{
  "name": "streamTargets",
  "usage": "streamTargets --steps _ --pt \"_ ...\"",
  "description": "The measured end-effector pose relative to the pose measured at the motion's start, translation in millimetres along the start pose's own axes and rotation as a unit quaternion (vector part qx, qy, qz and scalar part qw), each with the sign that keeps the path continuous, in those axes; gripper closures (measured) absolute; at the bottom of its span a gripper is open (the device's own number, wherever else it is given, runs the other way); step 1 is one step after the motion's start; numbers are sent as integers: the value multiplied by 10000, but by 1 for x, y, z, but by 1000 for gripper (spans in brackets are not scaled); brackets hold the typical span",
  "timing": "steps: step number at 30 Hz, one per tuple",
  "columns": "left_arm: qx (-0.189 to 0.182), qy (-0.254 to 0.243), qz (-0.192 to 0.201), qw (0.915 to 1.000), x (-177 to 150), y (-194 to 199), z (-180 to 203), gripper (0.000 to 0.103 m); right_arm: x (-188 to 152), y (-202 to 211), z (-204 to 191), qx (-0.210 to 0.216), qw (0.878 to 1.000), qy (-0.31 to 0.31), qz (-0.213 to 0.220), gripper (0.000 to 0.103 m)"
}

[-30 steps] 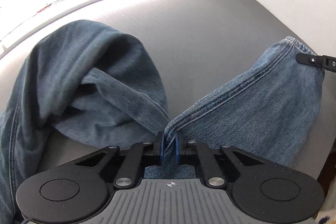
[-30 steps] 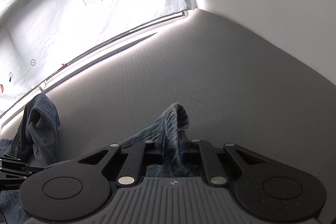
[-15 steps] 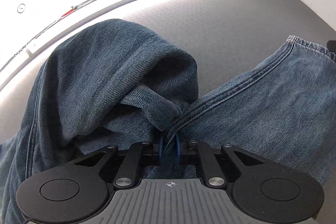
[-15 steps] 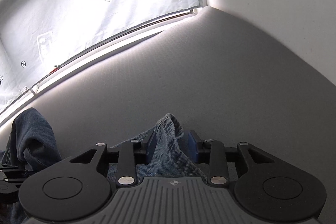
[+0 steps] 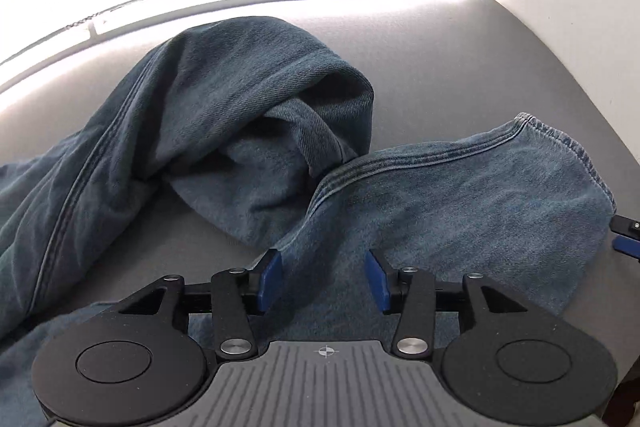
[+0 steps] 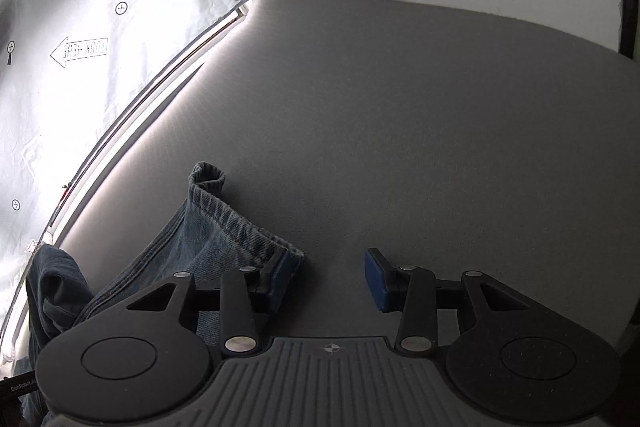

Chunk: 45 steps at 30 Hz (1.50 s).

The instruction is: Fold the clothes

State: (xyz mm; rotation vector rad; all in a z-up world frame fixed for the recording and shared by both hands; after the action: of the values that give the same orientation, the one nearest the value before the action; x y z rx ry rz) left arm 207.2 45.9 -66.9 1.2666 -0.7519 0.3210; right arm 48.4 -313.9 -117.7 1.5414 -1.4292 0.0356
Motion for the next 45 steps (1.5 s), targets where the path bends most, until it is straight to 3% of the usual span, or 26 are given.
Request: streamTargets --steps 2,7,9,12,19,26,28,31,34,37,41,44,45 --pt "6 190 -26 9998 -1 12 -8 41 -5 -7 -8 120 9999 -21 -98 56" --pt "130 452 -172 9987 -18 16 -18 40 -14 -28 -26 -309 9993 158 -114 59" --pt "169 470 -222 9985 -23 20 -21 40 -16 -31 -32 -394 9988 290 0 89" --pt "251 491 -293 9981 -30 16 -19 40 -21 -27 -39 -664 9964 476 229 95" --pt "246 584 -111 9979 -36 23 -11 40 -21 23 -40 -1195 9890 473 735 99" --pt "165 747 -189 9969 -58 25 -7 37 -20 87 10 -2104 9723 449 915 99" --pt "165 770 -258 9966 -66 22 -5 36 -22 88 30 -2180 9724 235 794 99" --pt "182 782 -338 9962 -77 21 0 35 -28 83 49 -2149 9748 82 587 98" --pt "204 793 -298 9962 -84 26 4 35 -31 69 36 -2286 9701 649 488 96" --pt "228 911 -248 9953 -88 33 2 33 -26 67 26 -2304 9684 838 451 89" --pt "371 1144 -158 9926 -96 46 -10 32 -10 65 13 -2314 9663 1005 517 74" --pt "565 1166 -6 9916 -100 61 -19 32 -3 66 -10 -2209 9615 1424 806 51" --pt "606 1199 24 9909 -102 68 -22 32 -2 67 -18 -2188 9588 1562 914 50"
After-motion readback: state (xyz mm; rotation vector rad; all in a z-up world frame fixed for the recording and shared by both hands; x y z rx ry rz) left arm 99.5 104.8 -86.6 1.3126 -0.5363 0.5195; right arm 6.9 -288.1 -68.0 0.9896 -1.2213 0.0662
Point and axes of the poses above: each gripper's, at about its wrist camera, not at the fingertips, and y roughly against the way its jaws point, z to its right, x to its top, the point moved 4 cm from there along -y, roughly the way its jaws point, and after that the axes turned 9 degrees about z, right-handed, at the moved point
